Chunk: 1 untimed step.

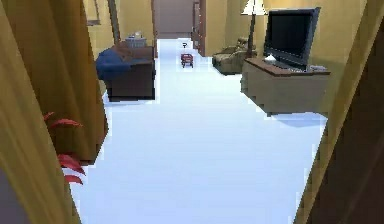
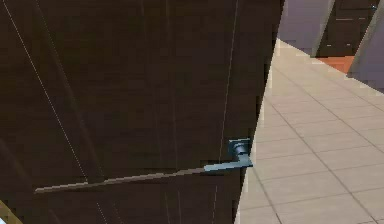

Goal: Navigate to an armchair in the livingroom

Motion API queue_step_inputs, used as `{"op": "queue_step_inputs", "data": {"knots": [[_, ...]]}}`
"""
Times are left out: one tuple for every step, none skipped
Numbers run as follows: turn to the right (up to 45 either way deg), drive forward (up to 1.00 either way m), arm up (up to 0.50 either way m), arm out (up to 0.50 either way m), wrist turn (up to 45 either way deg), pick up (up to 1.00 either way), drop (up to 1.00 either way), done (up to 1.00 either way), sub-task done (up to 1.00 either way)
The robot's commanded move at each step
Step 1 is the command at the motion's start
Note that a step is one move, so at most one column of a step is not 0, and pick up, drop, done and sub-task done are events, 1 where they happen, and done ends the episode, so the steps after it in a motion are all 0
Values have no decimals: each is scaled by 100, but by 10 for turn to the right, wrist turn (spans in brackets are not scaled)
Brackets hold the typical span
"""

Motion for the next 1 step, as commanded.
{"op": "queue_step_inputs", "data": {"knots": [[30, 0, 0, 0, 0, 0, 0, 0, 0]]}}
